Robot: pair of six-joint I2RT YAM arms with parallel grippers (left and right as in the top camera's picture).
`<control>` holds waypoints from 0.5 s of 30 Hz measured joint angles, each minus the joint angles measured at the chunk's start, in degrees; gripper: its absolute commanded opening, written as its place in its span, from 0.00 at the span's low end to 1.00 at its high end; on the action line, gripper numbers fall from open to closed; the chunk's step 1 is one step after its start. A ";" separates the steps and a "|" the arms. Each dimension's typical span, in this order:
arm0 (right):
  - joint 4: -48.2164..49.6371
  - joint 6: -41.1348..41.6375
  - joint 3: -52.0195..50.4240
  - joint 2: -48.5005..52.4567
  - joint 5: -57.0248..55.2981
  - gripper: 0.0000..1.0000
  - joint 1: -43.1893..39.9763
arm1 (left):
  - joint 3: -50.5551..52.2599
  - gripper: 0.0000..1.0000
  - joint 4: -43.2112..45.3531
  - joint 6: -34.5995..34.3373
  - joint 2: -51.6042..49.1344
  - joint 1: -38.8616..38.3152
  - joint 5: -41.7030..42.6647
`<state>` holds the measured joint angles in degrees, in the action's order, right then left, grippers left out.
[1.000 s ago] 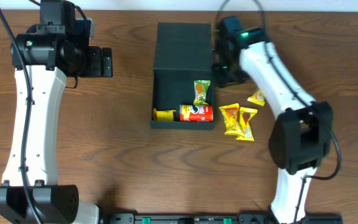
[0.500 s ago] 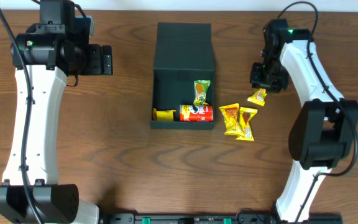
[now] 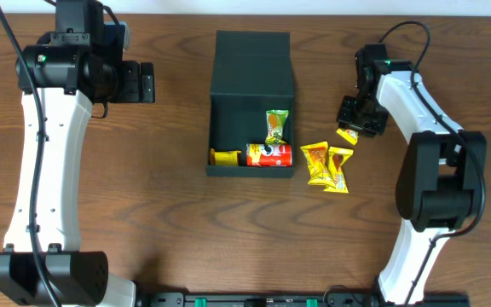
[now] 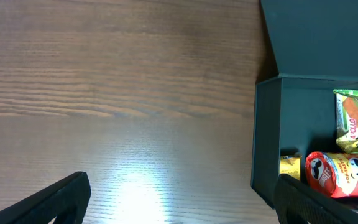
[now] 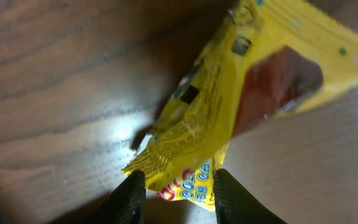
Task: Pack container
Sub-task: 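Grasp a yellow snack packet on the table with the right gripper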
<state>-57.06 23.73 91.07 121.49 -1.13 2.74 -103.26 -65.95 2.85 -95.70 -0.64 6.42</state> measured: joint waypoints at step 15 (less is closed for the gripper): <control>1.64 1.51 -0.50 0.00 -1.27 0.01 0.00 | 0.00 0.95 0.02 0.00 -0.07 0.00 0.00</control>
<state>-55.42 25.23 90.56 121.49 -2.39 2.74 -103.26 -65.93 2.85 -95.77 -0.64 6.42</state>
